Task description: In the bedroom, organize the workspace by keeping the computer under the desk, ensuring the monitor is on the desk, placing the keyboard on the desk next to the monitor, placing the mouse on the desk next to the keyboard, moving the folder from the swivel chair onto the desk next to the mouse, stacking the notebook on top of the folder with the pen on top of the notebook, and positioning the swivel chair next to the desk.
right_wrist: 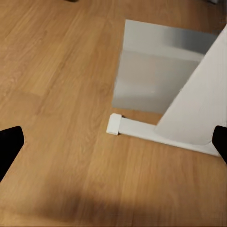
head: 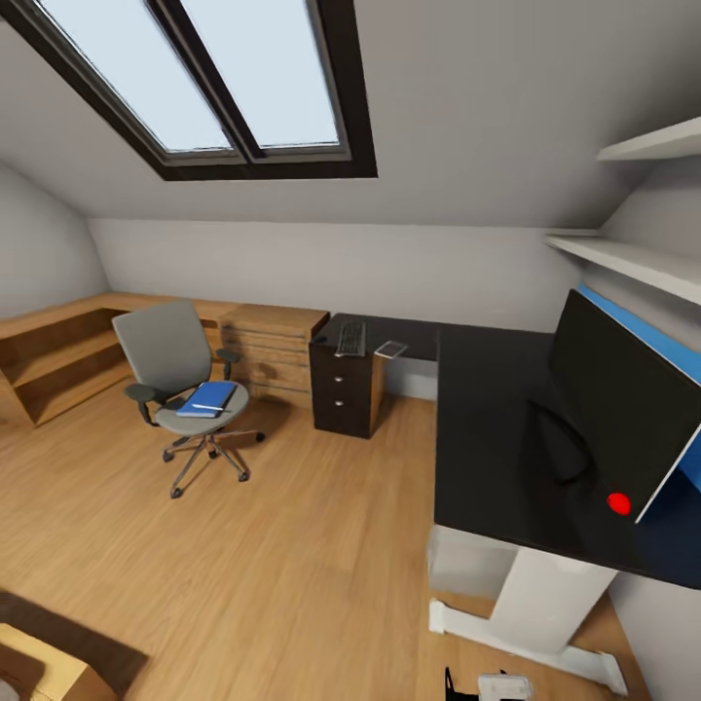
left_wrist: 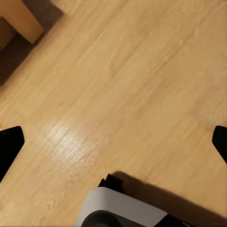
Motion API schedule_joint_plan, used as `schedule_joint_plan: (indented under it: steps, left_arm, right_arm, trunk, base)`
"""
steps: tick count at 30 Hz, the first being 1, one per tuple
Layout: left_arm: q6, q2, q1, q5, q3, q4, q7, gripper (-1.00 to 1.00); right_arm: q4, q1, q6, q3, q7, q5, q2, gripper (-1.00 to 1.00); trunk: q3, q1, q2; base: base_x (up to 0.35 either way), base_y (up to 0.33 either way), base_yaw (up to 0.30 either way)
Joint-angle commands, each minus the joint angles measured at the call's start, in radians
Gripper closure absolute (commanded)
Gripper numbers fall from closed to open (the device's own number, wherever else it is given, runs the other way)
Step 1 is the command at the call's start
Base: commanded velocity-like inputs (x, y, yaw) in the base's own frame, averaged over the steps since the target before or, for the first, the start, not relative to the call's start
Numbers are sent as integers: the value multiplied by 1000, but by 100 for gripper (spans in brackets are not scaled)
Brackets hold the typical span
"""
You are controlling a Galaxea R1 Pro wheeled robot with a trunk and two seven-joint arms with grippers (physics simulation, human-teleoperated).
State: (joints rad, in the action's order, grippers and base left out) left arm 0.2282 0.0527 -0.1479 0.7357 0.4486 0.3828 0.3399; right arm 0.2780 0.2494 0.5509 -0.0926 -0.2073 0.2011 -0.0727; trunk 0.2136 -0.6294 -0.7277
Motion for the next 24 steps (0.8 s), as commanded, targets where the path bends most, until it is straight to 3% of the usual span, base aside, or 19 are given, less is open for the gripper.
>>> schedule_joint_plan:
  steps: [1, 14, 24]
  left_arm:
    - [3, 1, -1, 8, 9, 1, 5, -100]
    - [3, 1, -1, 9, 9, 1, 5, -100]
    - [3, 1, -1, 9, 9, 1, 6, -100]
  right_arm:
    - [0, 1, 3, -8, -3, 11, -1, -100]
    - [0, 1, 3, -8, -3, 11, -1, -100]
    - [-4, 1, 3, -7, -2, 12, -1, -100]
  trunk:
    - [1, -1, -1]
    - [1, -1, -1]
    - [1, -1, -1]
  base:
    - [242, 217, 273]
    - [243, 217, 267]
    - [247, 217, 21]
